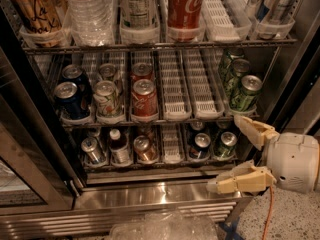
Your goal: Pick green can from middle shelf of fridge
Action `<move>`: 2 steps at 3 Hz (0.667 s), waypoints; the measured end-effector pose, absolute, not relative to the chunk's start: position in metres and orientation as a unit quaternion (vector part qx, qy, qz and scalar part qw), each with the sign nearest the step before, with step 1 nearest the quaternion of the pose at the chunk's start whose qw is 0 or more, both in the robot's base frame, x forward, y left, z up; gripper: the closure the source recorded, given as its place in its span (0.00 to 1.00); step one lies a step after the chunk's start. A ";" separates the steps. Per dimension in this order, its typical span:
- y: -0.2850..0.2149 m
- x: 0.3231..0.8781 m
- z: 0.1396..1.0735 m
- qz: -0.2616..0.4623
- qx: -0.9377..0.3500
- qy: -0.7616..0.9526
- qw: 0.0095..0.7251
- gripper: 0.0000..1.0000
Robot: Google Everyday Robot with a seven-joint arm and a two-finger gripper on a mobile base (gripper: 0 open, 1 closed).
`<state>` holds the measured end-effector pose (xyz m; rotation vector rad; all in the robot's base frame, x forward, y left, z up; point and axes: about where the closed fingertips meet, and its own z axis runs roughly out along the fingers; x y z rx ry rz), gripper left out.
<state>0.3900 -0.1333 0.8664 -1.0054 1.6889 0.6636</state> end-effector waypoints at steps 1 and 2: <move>-0.134 0.398 0.865 0.265 -0.396 0.711 0.517 0.00; -0.143 0.418 0.863 0.245 -0.332 0.725 0.551 0.00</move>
Offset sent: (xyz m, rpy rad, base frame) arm 0.0441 -0.0284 -0.0121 0.1404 -0.0238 -0.3481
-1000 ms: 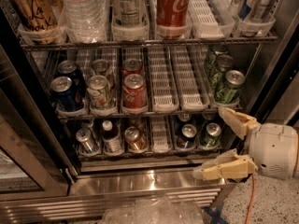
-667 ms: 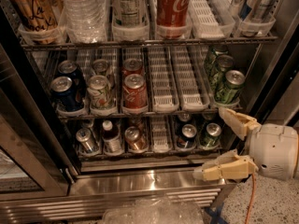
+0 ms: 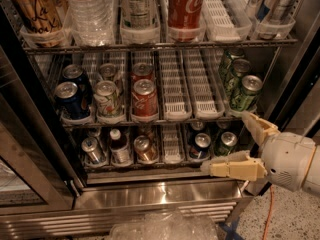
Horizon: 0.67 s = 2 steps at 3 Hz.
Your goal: Pick green can from middle shelf of fridge
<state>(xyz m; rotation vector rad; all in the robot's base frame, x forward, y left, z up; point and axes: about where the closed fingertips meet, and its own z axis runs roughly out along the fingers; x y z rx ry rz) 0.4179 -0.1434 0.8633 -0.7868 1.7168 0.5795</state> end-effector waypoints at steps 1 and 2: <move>-0.143 0.418 0.863 0.245 -0.332 0.726 0.551 0.00; -0.146 0.423 0.859 0.238 -0.309 0.734 0.556 0.00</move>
Offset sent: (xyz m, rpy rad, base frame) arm 0.0125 -0.0127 -0.0148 0.0436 0.0233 -0.1364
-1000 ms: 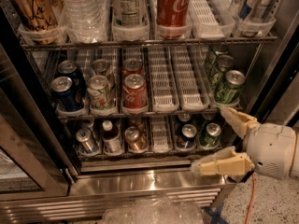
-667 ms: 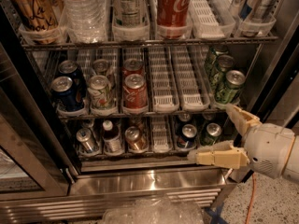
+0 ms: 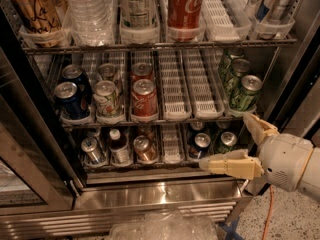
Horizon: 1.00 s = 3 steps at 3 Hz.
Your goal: Pick green can from middle shelf of fridge
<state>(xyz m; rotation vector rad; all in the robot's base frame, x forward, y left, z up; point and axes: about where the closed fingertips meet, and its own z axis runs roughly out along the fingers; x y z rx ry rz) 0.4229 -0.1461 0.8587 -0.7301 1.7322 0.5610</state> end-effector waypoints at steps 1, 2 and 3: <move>-0.158 0.435 0.849 0.229 -0.241 0.744 0.579 0.00; -0.158 0.435 0.849 0.229 -0.241 0.744 0.579 0.00; -0.160 0.438 0.852 0.213 -0.220 0.742 0.597 0.00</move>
Offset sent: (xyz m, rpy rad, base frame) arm 0.0106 -0.0109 -0.0090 0.0644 0.0048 -0.1145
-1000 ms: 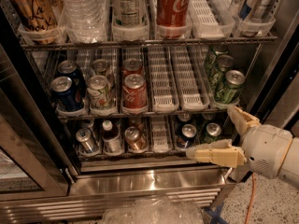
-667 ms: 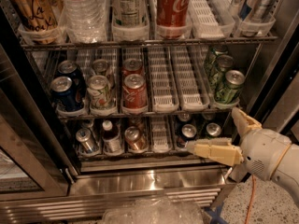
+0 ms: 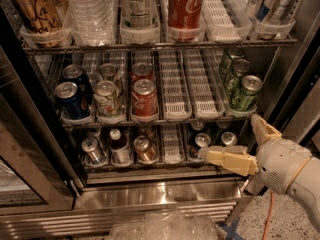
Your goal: Pick green can from middle shelf of fridge
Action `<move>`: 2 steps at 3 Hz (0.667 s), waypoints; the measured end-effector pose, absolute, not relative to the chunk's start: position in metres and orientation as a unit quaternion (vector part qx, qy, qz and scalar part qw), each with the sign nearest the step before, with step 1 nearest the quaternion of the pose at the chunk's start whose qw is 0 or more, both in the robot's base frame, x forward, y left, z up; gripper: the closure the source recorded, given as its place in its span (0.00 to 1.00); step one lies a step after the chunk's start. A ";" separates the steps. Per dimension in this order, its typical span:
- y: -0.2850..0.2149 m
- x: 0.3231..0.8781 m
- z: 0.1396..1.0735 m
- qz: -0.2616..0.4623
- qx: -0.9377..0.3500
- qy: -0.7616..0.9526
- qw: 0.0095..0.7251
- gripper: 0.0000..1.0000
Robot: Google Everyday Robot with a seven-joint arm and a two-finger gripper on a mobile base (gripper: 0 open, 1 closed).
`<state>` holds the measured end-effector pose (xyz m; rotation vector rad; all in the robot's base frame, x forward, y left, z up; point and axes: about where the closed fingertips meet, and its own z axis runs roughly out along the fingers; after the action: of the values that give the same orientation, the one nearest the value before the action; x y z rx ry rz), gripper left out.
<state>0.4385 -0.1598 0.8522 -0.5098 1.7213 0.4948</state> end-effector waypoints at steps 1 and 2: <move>-0.167 0.447 0.857 0.178 -0.177 0.743 0.620 0.00; -0.162 0.449 0.861 0.171 -0.176 0.742 0.623 0.00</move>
Offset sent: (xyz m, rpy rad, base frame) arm 0.0071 -0.0060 0.0036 0.0079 -0.0271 -0.1013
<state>0.4488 -0.1624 0.8606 -0.4036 1.7046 0.3936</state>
